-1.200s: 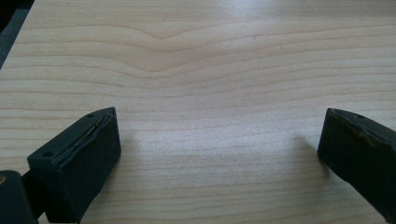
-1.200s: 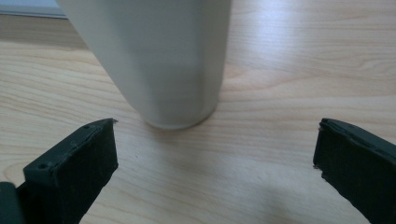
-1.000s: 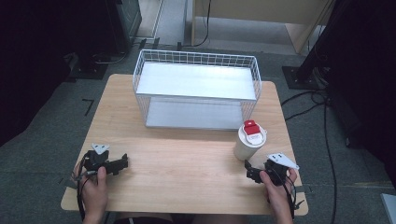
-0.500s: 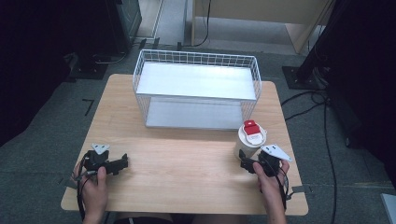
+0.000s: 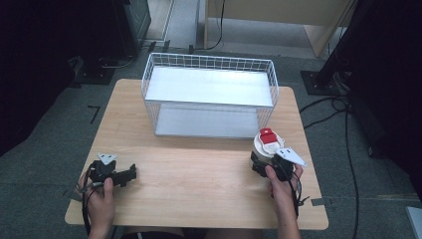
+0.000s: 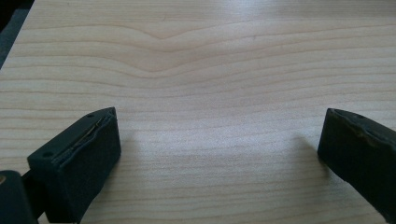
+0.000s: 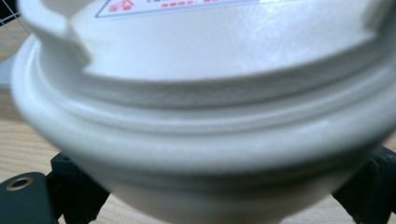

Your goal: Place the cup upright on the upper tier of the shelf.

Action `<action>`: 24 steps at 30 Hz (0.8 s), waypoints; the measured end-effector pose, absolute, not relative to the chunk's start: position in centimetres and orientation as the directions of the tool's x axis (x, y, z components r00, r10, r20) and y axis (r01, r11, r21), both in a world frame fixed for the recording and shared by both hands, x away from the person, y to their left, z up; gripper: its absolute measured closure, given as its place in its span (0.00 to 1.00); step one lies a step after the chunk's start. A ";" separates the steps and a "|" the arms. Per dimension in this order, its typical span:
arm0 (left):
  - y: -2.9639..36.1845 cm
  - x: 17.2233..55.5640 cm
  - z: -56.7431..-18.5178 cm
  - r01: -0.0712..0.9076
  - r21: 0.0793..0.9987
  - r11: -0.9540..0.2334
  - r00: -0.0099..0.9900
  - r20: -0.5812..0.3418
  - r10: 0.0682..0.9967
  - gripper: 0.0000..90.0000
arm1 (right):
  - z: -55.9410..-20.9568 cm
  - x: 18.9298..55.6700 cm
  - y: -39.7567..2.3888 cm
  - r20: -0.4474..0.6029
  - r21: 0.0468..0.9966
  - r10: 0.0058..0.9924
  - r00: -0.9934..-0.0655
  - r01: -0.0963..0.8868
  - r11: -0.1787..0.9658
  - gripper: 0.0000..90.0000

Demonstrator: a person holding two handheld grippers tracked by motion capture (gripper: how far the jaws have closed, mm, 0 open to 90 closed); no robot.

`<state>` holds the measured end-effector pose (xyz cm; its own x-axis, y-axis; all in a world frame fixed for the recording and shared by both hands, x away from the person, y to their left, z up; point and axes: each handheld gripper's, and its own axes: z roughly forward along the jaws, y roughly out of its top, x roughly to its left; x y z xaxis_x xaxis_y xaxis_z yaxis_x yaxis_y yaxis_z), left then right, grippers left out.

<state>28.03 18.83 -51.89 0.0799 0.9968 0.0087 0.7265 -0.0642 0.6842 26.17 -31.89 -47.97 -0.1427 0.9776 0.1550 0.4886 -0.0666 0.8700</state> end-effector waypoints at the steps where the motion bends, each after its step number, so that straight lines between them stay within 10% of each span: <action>1: 18.8 28.0 -51.9 0.727 0.684 -0.064 0.080 0.009 0.997 0.00 | -48.0 26.2 -31.9 0.159 0.870 0.977 -0.142 0.487 -0.071 0.08; 24: 18.8 28.0 -51.9 0.726 0.684 -0.065 0.081 0.009 0.997 0.00 | -48.3 26.6 -31.2 0.178 0.906 0.974 -0.142 0.411 -0.105 0.10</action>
